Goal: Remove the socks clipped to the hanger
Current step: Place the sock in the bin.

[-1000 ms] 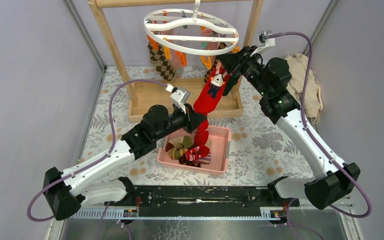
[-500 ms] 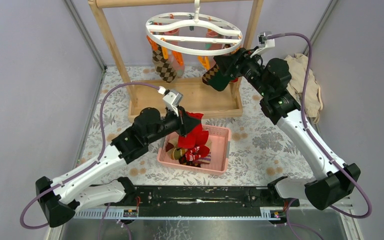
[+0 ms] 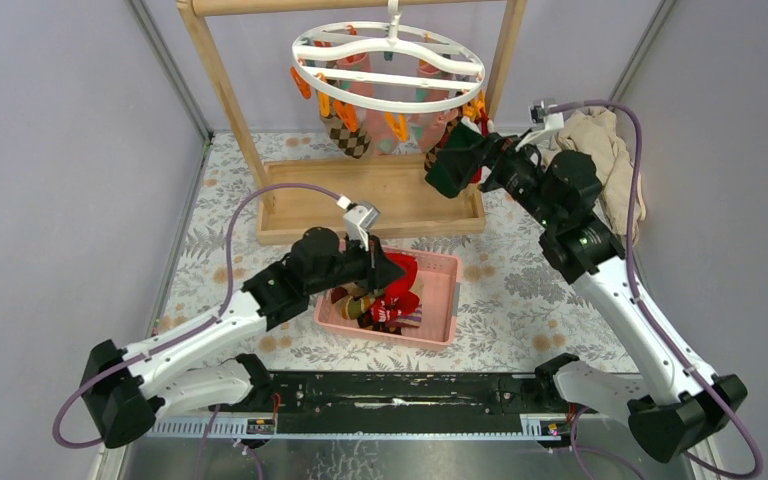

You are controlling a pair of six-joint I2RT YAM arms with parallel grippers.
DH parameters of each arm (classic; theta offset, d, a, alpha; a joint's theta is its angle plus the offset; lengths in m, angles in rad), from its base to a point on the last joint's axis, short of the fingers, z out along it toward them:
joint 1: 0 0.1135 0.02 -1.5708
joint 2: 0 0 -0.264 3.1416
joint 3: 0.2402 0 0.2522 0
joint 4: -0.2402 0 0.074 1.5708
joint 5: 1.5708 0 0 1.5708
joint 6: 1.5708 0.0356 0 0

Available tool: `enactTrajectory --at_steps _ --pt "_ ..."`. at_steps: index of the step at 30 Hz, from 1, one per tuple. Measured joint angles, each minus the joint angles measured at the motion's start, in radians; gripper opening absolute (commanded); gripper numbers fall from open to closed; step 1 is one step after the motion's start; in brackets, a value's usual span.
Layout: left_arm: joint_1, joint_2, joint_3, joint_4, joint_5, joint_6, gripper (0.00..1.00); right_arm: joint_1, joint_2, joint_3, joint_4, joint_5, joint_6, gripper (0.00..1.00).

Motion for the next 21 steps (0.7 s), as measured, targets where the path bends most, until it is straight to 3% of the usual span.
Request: enactTrajectory --at_steps 12,18,21 --pt "-0.047 0.224 -0.021 0.203 0.084 -0.088 0.27 0.000 -0.109 -0.061 -0.156 -0.009 -0.019 1.00" --pt "-0.088 0.333 -0.035 0.272 0.101 -0.123 0.59 0.000 -0.123 -0.094 -0.187 -0.008 -0.027 1.00" --pt "-0.093 0.354 -0.047 0.275 0.099 -0.135 0.69 0.000 -0.123 -0.107 -0.199 -0.008 -0.028 1.00"
